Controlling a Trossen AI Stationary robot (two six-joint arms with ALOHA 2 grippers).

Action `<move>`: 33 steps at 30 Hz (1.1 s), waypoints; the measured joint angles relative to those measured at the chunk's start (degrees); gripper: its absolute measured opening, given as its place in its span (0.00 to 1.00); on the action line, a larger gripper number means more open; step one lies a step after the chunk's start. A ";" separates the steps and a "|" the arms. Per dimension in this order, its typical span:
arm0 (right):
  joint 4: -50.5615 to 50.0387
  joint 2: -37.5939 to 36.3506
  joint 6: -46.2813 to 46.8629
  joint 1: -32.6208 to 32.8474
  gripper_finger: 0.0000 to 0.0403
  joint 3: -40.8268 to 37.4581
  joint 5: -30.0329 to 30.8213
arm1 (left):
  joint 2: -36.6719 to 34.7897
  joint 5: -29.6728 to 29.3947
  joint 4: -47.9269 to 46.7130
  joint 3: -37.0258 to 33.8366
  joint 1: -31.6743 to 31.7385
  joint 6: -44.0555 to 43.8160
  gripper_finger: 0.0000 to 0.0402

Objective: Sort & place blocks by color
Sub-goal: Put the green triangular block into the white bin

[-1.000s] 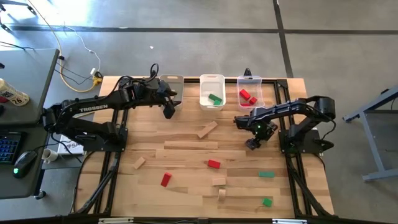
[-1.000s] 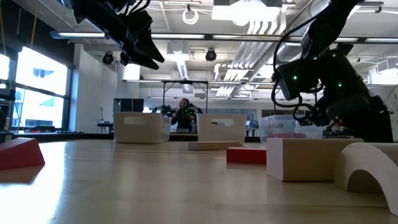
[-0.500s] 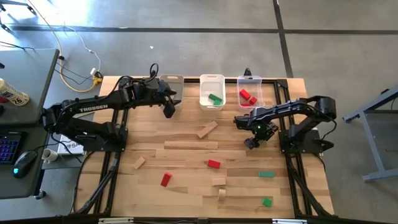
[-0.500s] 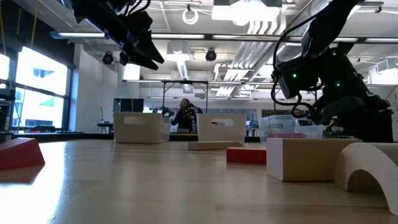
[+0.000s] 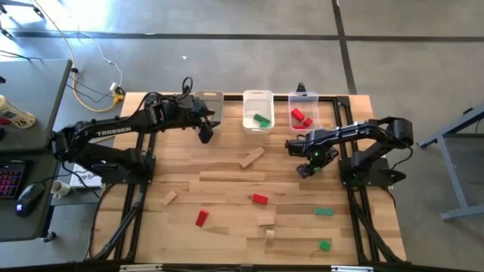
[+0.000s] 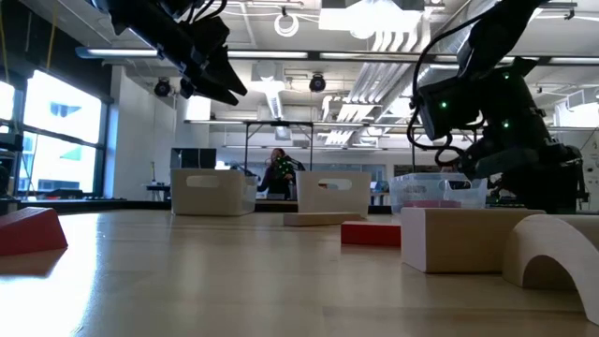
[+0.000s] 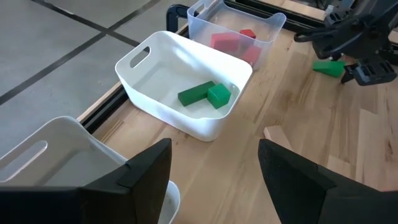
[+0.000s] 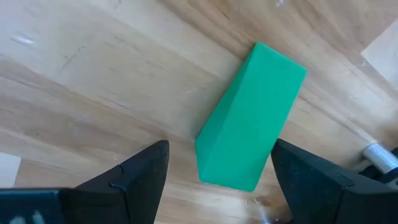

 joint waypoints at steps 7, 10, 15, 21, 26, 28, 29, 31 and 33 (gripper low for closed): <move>0.94 -0.24 3.03 -1.27 0.59 -1.29 -0.35 | 0.00 0.00 0.02 0.00 0.00 0.00 0.57; 1.82 -0.22 2.99 -2.29 0.49 -1.40 -0.60 | 0.02 0.00 0.00 -0.02 0.00 0.00 0.57; 2.47 -0.20 2.65 -3.68 0.32 -1.44 0.28 | 0.02 0.00 0.00 -0.02 0.00 0.00 0.57; 2.54 -0.26 1.09 -3.96 0.28 -1.41 0.99 | 0.00 0.00 0.00 -0.02 0.00 -0.03 0.57; 3.26 -1.09 -0.31 -3.50 0.28 1.39 1.75 | 0.02 0.03 0.00 -0.02 0.00 -0.50 0.57; 4.46 -2.50 -0.59 -3.08 0.28 3.77 1.51 | 0.01 0.21 0.02 -0.02 0.00 -1.29 0.57; 4.51 -3.07 -0.75 -2.83 0.28 4.75 1.32 | 0.00 0.22 0.15 -0.02 0.00 -2.20 0.57; 4.90 -4.22 -1.29 -2.36 0.28 6.70 0.91 | 0.01 0.25 0.56 -0.02 0.00 -4.48 0.57; 7.61 -5.69 -1.67 -2.07 0.28 9.31 0.84 | 0.02 0.42 1.42 -0.02 -0.02 -6.63 0.57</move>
